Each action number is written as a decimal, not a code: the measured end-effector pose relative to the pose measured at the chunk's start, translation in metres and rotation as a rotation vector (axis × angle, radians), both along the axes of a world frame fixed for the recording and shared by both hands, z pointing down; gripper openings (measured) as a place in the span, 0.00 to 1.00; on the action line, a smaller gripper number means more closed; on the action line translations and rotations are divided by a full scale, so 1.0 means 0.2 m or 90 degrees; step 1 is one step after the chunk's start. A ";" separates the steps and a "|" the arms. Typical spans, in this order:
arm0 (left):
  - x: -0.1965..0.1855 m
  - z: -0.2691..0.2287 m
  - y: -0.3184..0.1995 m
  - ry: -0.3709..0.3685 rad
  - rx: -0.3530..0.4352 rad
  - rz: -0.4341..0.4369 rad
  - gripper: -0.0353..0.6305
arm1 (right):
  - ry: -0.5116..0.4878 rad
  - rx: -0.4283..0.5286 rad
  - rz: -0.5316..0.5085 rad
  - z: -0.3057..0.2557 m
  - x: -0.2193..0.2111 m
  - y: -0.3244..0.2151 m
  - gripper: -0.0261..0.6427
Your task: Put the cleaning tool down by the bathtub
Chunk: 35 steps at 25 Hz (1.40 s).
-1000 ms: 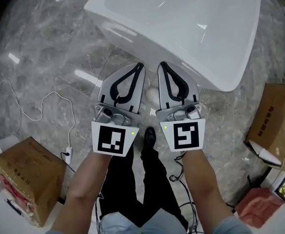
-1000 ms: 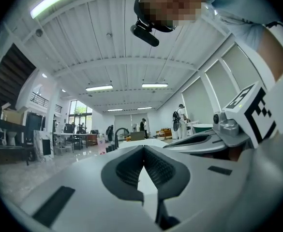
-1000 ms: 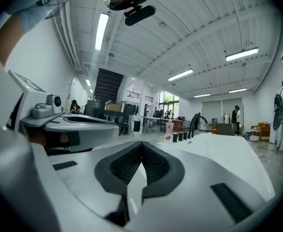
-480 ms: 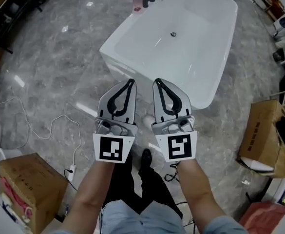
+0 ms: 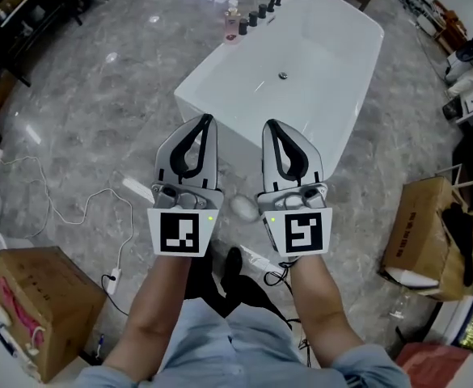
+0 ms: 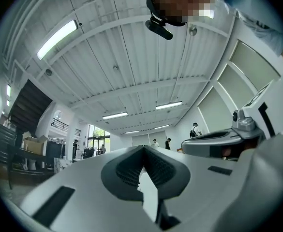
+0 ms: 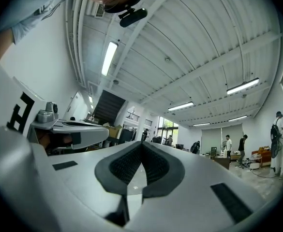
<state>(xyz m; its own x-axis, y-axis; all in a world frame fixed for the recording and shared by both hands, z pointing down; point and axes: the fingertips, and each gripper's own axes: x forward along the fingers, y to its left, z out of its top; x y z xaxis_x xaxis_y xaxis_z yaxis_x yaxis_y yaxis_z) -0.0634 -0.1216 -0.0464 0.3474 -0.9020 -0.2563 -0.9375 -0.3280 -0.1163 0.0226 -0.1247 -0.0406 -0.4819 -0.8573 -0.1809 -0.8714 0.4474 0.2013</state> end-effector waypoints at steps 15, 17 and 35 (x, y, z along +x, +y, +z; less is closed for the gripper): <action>-0.02 -0.16 0.13 -0.004 0.023 -0.034 0.08 | 0.009 -0.004 -0.022 -0.10 -0.01 0.08 0.06; -0.03 -0.18 0.15 -0.002 0.033 -0.037 0.08 | 0.014 -0.006 -0.027 -0.11 -0.01 0.10 0.06; -0.01 -0.21 0.21 -0.006 0.039 -0.037 0.08 | 0.001 0.035 -0.019 -0.18 0.00 0.16 0.06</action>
